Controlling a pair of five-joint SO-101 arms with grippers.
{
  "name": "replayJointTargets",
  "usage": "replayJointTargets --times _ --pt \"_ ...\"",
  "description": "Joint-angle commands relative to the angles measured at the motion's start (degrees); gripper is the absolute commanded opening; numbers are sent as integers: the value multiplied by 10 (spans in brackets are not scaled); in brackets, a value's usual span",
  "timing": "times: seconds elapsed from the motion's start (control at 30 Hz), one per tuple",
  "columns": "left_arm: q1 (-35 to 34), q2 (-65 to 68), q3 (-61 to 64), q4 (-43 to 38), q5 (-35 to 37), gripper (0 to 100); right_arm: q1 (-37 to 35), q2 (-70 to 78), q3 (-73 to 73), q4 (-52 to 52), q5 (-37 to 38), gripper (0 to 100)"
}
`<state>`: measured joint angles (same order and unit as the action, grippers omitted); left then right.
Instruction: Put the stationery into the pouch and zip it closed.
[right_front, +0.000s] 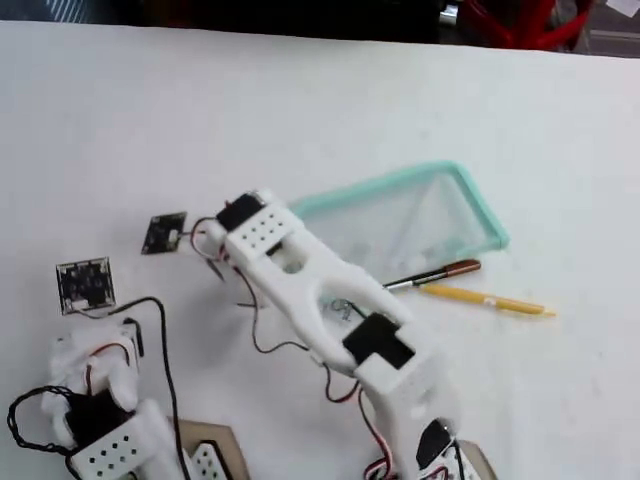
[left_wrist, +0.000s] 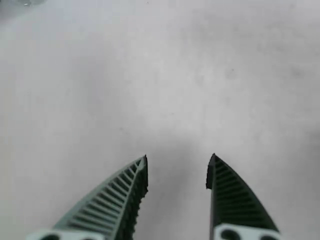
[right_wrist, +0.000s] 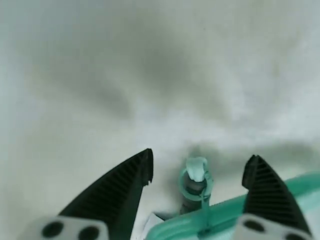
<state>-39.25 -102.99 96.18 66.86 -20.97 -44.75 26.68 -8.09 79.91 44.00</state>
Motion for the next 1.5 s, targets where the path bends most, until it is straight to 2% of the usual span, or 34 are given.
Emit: replayJointTargets --times 0.0,0.37,0.5,0.67,0.73,0.87,0.97,1.07,1.37,1.47 --pt "-4 -4 -9 -15 -4 196 32 7 -26 -4 26 262" --pt "-4 -4 -9 -15 -4 196 58 20 -16 -30 33 262" --pt "-4 -4 -9 -15 -4 196 58 51 -2 -29 73 262" --pt "-4 -4 -9 -15 -4 196 60 82 0 -29 77 261" --pt "-4 -4 -9 -15 -4 196 65 85 0 -29 78 228" --pt "-4 -4 -9 -16 -3 196 67 84 -1 -33 78 12" --pt "-4 -4 -9 -16 -3 196 67 82 -12 -31 78 53" --pt "-3 -4 -9 -16 -3 196 68 60 -45 -22 75 12" --pt "18 -4 -9 -24 -1 199 75 -73 -223 61 70 17" --pt "36 -4 -11 -23 -1 199 95 -87 -282 61 28 17"
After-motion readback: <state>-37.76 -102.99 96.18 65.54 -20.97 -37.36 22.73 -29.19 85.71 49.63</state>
